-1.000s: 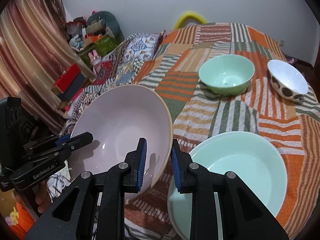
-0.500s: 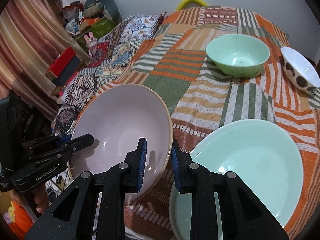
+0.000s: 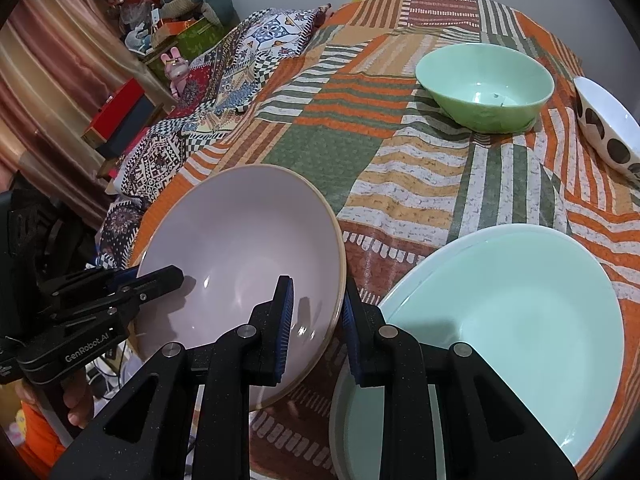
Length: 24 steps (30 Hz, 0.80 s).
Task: Organize plates and bowls
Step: 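Lower the pink bowl onto the pale green plate and open both grippers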
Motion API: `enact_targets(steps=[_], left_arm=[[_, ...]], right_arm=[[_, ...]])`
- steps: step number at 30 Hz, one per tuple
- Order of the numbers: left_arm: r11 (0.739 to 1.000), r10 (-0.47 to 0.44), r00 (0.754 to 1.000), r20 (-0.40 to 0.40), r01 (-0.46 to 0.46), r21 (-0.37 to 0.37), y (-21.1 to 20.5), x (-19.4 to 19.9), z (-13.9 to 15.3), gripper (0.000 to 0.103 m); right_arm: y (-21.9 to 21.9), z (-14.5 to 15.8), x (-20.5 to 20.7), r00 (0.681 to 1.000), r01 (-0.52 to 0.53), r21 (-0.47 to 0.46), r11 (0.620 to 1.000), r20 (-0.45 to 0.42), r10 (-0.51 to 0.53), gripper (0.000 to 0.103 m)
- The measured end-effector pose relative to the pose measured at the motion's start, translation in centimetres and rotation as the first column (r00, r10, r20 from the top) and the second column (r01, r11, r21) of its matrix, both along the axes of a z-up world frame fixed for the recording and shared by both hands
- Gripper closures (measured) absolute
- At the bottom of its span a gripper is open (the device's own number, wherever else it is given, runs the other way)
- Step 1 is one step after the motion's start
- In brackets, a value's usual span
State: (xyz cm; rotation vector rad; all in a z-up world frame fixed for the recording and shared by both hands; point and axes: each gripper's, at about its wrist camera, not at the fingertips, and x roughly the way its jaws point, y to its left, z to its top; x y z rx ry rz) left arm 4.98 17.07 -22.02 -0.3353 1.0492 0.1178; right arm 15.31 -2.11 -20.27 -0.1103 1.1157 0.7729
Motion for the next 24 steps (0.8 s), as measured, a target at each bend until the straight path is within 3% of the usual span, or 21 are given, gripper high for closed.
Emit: enact_targets(steps=[12,24], left_arm=[[1.000,0.013,1.000,-0.004,-0.013,-0.020,0.3,-0.3,0.2,0.084],[0.998,0.059,0.991,0.123,-0.061,0.017,0.6,-1.7,5.2,0.081]], right_arm=[[-0.5,0.5,-0.1,1.000,-0.003,0.019,1.000,-0.006,0.003,0.078],[-3.1,4.8,-1.2,0.996,0.015,0.124,0.992,0.089,-0.026,0.075]])
